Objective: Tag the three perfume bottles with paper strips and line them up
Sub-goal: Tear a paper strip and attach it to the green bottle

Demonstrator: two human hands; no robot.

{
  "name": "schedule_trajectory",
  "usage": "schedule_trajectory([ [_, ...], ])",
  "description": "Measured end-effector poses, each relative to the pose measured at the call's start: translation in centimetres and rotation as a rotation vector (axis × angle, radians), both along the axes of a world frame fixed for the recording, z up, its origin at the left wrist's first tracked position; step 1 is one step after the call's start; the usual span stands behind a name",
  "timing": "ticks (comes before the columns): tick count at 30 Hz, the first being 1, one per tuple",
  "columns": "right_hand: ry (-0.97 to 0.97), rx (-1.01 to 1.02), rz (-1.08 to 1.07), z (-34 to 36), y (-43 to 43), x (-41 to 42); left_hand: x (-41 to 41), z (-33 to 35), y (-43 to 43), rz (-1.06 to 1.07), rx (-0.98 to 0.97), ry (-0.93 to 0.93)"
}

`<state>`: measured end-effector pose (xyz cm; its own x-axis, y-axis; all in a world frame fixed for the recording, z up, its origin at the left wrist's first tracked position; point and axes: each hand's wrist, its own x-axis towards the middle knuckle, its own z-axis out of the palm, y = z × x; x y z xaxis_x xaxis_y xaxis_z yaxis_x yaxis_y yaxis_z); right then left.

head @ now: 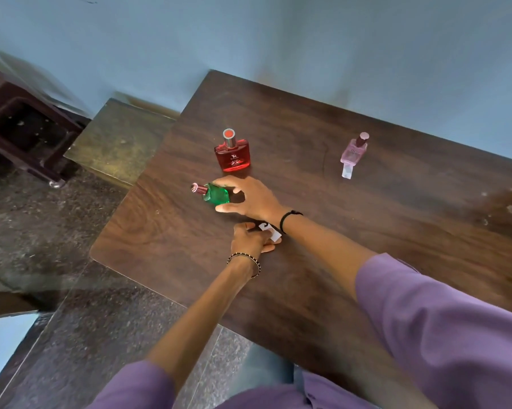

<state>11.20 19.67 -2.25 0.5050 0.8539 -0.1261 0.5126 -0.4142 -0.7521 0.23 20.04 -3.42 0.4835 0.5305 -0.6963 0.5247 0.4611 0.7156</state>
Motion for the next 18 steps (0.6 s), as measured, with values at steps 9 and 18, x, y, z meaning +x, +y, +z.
schedule_trajectory([
  [9,-0.235,-0.058,0.117,-0.6,1.9,-0.2,-0.1,0.0,-0.1,0.008,0.016,-0.018],
  [18,-0.229,-0.057,0.137,-0.1,2.8,-1.0,-0.7,-0.2,0.0,-0.027,0.026,-0.069],
])
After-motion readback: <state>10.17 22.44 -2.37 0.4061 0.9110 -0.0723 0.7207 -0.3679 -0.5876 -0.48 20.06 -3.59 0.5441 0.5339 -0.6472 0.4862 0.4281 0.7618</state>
